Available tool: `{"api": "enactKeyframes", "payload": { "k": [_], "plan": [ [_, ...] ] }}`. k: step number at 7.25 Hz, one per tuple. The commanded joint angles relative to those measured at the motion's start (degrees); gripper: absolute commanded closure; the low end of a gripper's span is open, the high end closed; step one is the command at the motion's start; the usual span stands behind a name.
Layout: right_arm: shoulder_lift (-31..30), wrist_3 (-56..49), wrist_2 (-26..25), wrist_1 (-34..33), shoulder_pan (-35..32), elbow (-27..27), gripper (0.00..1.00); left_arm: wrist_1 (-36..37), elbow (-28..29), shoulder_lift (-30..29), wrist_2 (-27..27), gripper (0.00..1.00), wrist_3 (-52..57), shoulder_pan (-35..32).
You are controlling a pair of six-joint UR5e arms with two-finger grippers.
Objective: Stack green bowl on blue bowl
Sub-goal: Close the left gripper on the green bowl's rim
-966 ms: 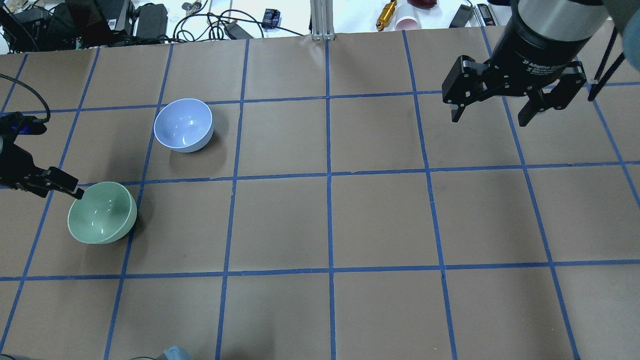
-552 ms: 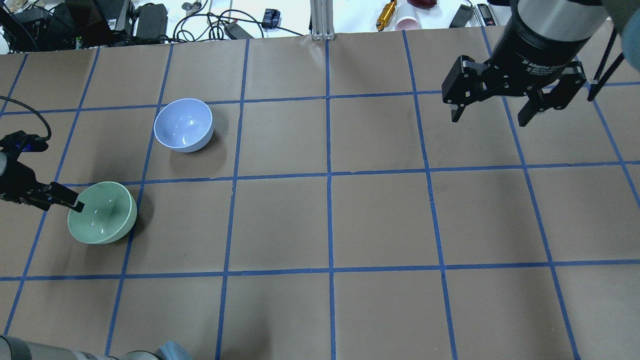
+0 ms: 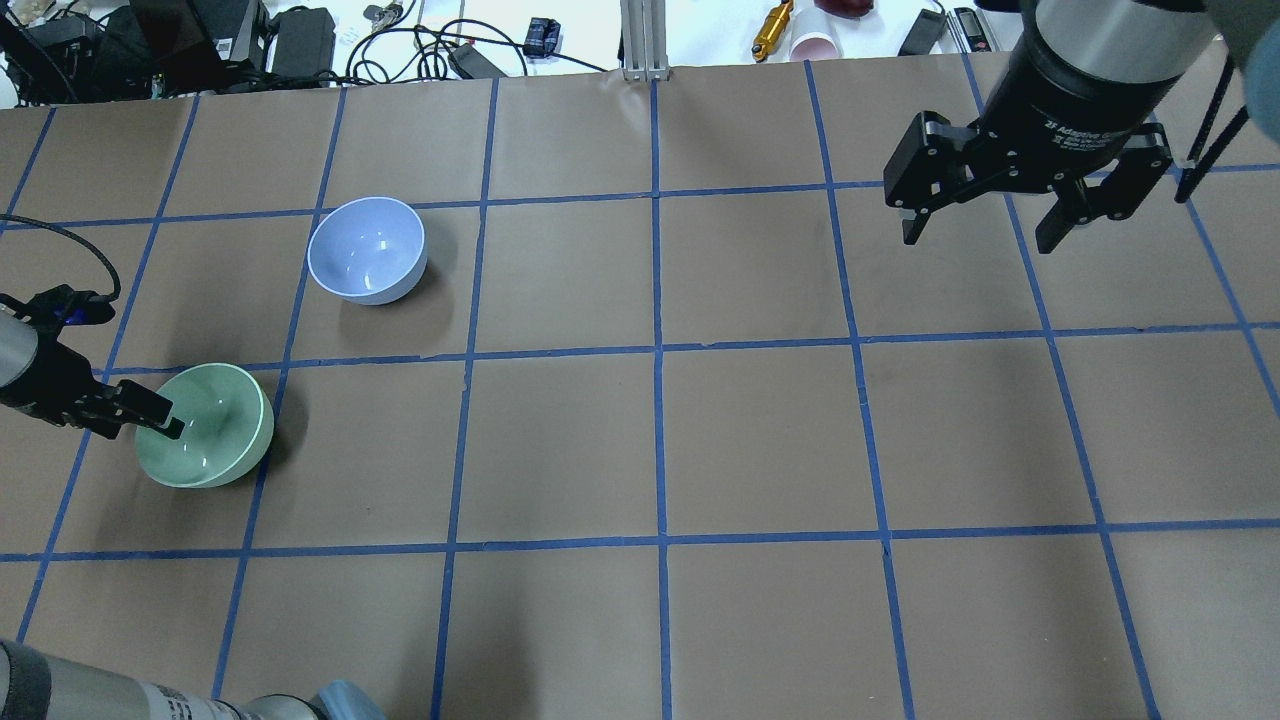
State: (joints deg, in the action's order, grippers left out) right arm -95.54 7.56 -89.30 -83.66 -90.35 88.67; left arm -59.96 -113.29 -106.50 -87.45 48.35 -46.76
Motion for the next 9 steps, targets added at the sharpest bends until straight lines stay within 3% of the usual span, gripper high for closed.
{"api": "enactKeyframes", "payload": {
  "k": [1,2,4,5,6,7,8,9],
  "plan": [
    [0.0,0.0,0.0,0.0,0.0,0.0,0.0,3.0,-2.9,-0.5,-0.1,0.0,-2.6,-0.1],
    [0.0,0.0,0.0,0.1,0.0,-0.1,0.0,3.2,-2.9,-0.6,0.0,0.0,-2.7,-0.1],
    [0.0,0.0,0.0,0.1,0.0,0.0,0.0,3.4,-2.8,-1.0,0.3,0.13,-2.7,-0.1],
    [0.0,0.0,0.0,0.1,0.0,0.0,0.0,3.2,-3.0,-1.0,0.4,0.32,-2.8,-0.2],
    [0.0,0.0,0.0,0.0,0.0,-0.1,0.0,3.2,-2.9,-1.0,0.4,0.68,-2.6,-0.2],
    [0.0,0.0,0.0,0.0,0.0,0.0,0.0,3.3,-2.9,-1.1,0.2,0.85,-2.4,-0.2],
    [0.0,0.0,0.0,0.1,0.0,-0.1,0.0,3.3,-2.9,-1.0,0.4,0.88,-2.5,-0.2],
    [0.0,0.0,0.0,0.0,0.0,-0.1,0.0,3.3,-3.0,-1.1,0.4,1.0,-2.5,-0.2]
  ]
}}
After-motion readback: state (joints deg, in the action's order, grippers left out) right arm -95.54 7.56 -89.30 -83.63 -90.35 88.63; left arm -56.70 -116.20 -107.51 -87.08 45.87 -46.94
